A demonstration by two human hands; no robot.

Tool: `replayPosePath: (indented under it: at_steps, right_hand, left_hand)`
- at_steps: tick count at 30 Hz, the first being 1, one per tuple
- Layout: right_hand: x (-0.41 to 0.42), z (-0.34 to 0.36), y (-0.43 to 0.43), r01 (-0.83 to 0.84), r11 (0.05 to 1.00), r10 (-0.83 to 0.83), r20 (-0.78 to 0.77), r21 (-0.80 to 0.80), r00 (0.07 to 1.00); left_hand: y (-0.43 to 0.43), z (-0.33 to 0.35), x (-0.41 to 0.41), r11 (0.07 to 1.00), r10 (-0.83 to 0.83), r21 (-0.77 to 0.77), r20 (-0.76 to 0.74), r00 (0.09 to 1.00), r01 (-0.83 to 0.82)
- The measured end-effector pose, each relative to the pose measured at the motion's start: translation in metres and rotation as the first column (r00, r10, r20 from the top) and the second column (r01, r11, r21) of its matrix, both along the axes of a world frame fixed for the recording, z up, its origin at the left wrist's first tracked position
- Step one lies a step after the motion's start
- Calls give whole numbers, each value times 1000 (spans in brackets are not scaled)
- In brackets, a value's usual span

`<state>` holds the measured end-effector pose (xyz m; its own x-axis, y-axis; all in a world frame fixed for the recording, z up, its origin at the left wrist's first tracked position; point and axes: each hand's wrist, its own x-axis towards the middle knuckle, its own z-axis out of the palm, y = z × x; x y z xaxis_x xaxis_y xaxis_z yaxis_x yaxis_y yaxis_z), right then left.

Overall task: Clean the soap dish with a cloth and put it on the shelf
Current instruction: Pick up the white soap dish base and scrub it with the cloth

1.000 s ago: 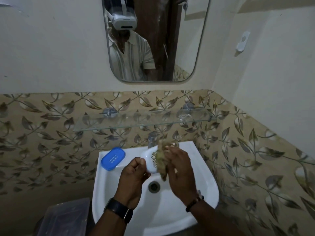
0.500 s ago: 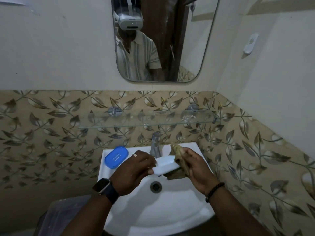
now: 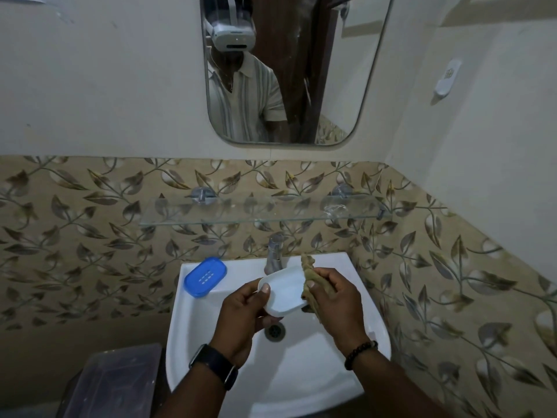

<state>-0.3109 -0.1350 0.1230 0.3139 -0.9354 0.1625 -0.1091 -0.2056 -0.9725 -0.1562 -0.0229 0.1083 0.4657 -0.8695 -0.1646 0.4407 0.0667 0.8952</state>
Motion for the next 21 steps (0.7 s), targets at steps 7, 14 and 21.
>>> replayPosePath:
  at_steps: [7,14,21]
  right_hand:
    - [-6,-6,-20,121,986,-124,-19,-112,992]
    - [-18,-12,-100,241,965,-249,-75,-103,966]
    - [-10,-24,-175,157,944,-241,-279,-291,930]
  left_hand:
    - [0,-4,10,1000,31,6,45,999,-31]
    - [1,-18,9,999,28,22,53,998,-29]
    - [-7,-29,8,996,38,73,65,997,-43]
